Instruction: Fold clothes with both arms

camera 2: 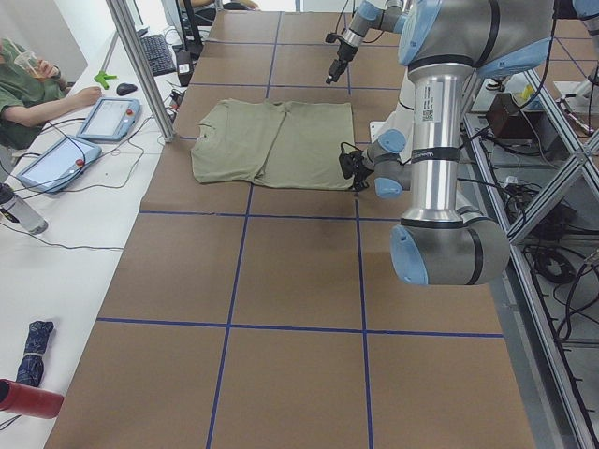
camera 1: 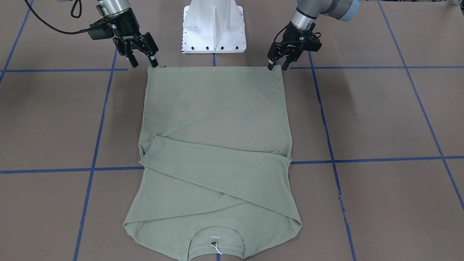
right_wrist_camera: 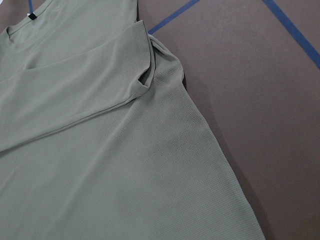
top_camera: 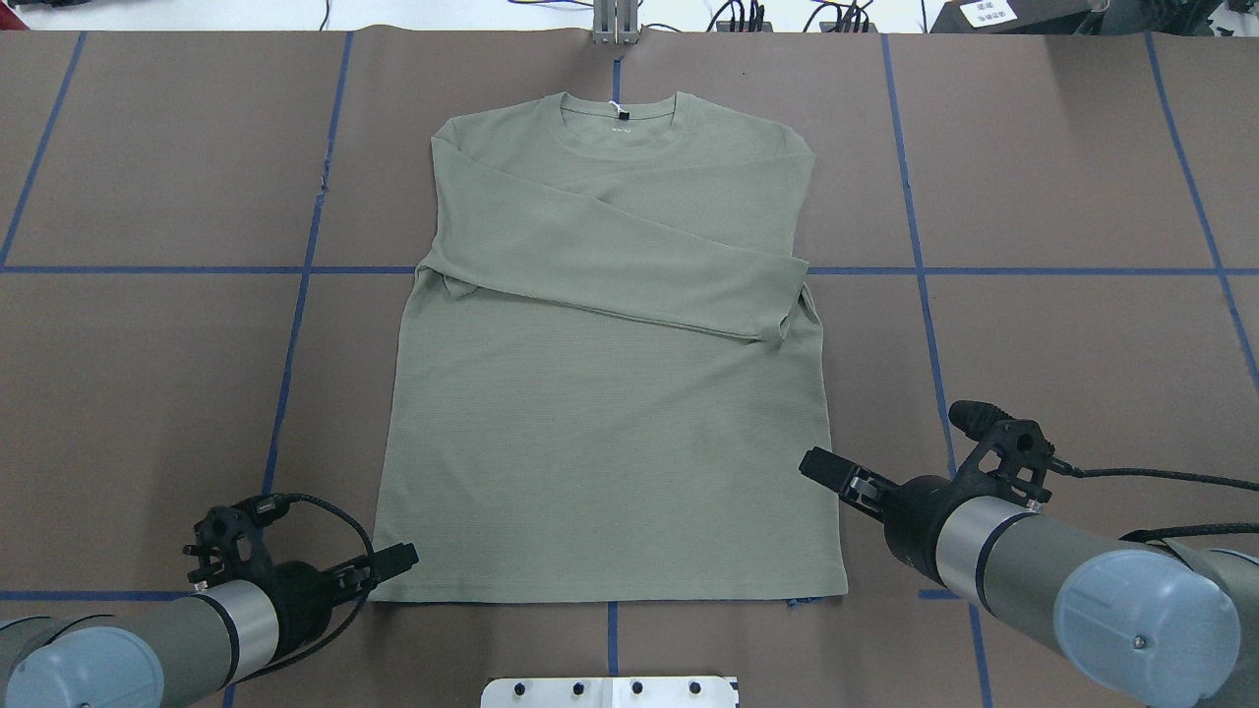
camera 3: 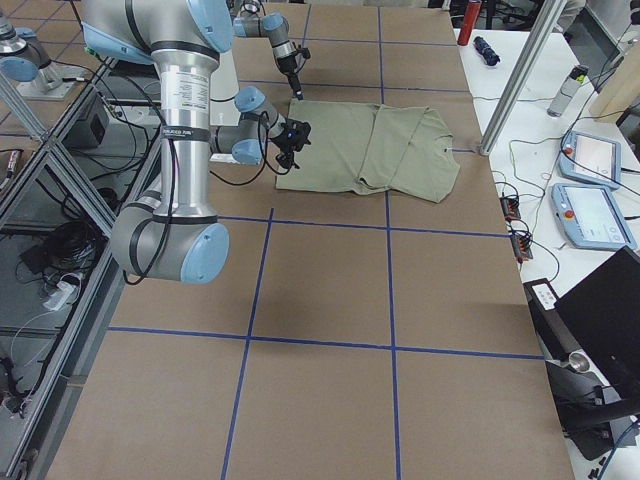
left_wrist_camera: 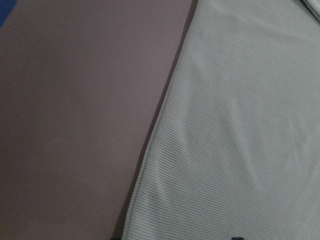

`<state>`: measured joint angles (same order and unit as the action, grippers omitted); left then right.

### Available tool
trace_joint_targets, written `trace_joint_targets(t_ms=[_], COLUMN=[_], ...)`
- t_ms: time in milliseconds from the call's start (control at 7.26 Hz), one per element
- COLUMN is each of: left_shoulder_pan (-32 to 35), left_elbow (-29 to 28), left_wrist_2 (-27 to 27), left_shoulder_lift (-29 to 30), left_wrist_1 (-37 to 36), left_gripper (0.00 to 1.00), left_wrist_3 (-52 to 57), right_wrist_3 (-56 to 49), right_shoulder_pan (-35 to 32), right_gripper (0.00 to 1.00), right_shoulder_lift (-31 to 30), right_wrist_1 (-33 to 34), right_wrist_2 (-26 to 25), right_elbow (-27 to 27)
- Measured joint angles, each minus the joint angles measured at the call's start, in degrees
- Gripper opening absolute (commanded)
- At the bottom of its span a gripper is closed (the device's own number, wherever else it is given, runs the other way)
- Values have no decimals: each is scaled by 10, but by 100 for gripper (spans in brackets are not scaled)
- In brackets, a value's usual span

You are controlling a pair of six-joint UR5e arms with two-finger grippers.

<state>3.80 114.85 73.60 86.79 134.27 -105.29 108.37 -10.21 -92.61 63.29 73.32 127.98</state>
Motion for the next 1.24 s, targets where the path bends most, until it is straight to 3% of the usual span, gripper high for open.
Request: trace_joint_targets(t_ms=[965, 1240], left_shoulder_pan=[-10, -16], left_elbow=[-8, -8], left_wrist_2=[2, 1], left_shoulder_lift=[1, 1], left_wrist_1=[0, 1], left_gripper=[74, 53], left_wrist_3=[0, 0], right_wrist_3=[2, 2], right_shoulder_pan=[10, 11], right_gripper=[100, 100], right_shoulder_lift=[1, 1], right_wrist_1=[0, 0], right_wrist_2=[-5, -5], right_elbow=[-1, -1])
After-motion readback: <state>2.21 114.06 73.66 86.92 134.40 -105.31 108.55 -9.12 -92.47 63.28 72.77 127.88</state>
